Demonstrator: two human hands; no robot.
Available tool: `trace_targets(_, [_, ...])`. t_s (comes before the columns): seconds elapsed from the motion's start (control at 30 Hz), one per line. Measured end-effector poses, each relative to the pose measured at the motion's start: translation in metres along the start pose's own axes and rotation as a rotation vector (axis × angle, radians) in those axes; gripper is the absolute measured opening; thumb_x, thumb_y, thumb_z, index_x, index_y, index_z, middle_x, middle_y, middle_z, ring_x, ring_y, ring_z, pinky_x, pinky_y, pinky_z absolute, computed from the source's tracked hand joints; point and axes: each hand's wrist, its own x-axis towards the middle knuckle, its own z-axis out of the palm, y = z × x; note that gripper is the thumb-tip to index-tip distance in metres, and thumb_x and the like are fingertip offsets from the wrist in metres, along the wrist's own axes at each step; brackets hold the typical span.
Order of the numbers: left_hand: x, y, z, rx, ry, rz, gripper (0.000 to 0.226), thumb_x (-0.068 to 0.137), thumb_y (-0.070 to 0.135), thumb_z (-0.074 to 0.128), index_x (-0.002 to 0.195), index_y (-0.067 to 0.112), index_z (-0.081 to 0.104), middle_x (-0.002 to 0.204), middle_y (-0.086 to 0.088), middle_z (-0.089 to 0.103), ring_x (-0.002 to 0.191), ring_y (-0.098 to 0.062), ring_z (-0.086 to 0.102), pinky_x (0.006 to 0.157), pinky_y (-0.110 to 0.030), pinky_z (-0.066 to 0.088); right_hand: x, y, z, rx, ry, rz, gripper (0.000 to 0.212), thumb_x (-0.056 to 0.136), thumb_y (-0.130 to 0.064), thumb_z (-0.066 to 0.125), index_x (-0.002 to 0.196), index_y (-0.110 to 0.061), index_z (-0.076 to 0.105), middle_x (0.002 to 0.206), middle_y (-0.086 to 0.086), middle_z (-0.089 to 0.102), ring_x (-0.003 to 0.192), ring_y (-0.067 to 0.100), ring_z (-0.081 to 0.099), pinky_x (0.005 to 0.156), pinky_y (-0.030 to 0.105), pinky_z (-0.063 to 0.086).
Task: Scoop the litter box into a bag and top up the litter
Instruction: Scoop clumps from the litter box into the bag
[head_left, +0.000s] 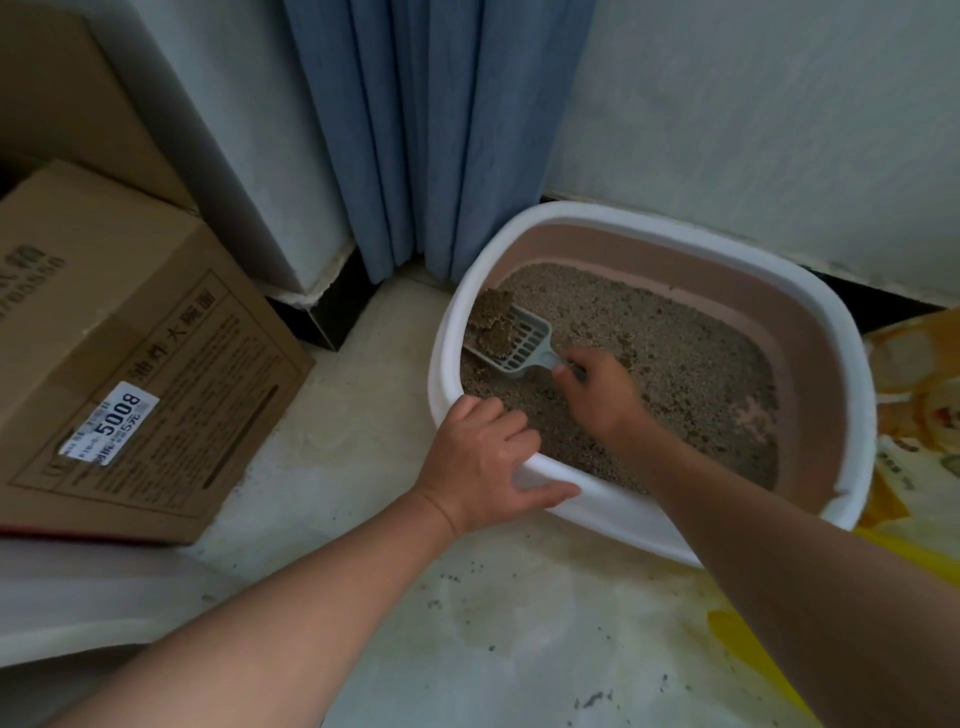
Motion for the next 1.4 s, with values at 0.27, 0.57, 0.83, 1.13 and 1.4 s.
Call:
trace_targets(0.27, [-0.001,-0.001,0.001,0.016,0.013,0.008,0.060,0.085,0.072,0.061,0.063,0.016,0.057,0.067,0.001,0.052,0.067,-0.022,0.046,0.067,-0.037,0.038,-0.013,0.015,-0.012,0.079,0.088,-0.025,0.023,0.102,-0.024,0.051,0.119,-0.019,0.066,0.072,-0.004,0.060,0.060,0.014,0.050,0.054,0.029,0.037])
trace_targets(0.57, [-0.001,-0.002,0.001,0.015,0.016,0.007,0.060,0.085,0.071,0.061,0.064,0.016,0.056,0.068,0.001,0.052,0.067,-0.022,0.045,0.066,-0.038,0.039,-0.028,0.035,-0.023,-0.096,0.036,-0.024,0.026,0.101,-0.025,0.054,0.121,-0.017,0.069,0.086,-0.001,0.065,0.070,0.014,0.056,0.057,0.026,0.036])
trace_targets(0.83, [-0.001,-0.001,0.001,0.026,0.007,0.000,0.060,0.084,0.072,0.060,0.064,0.016,0.056,0.067,0.001,0.050,0.067,-0.022,0.044,0.067,-0.036,0.035,-0.030,0.034,-0.014,-0.020,-0.013,-0.040,0.024,0.102,-0.026,0.053,0.117,-0.017,0.069,0.070,-0.015,0.055,0.061,0.003,0.047,0.052,0.023,0.031])
trace_targets(1.13, [-0.001,-0.001,0.000,0.024,-0.004,0.003,0.061,0.086,0.073,0.058,0.064,0.016,0.056,0.067,0.001,0.051,0.067,-0.021,0.043,0.067,-0.036,0.034,-0.035,0.024,-0.008,0.009,0.024,-0.080,0.019,0.102,-0.027,0.052,0.113,-0.022,0.067,0.072,-0.009,0.059,0.060,0.006,0.049,0.055,0.026,0.033])
trace_targets(1.4, [-0.001,-0.001,0.000,0.024,-0.010,0.006,0.061,0.085,0.073,0.059,0.064,0.016,0.056,0.068,0.001,0.052,0.067,-0.021,0.044,0.066,-0.036,0.037,-0.038,0.029,-0.015,-0.005,0.093,-0.038,0.023,0.103,-0.027,0.049,0.116,-0.020,0.067,0.066,-0.002,0.058,0.055,0.015,0.048,0.051,0.029,0.034])
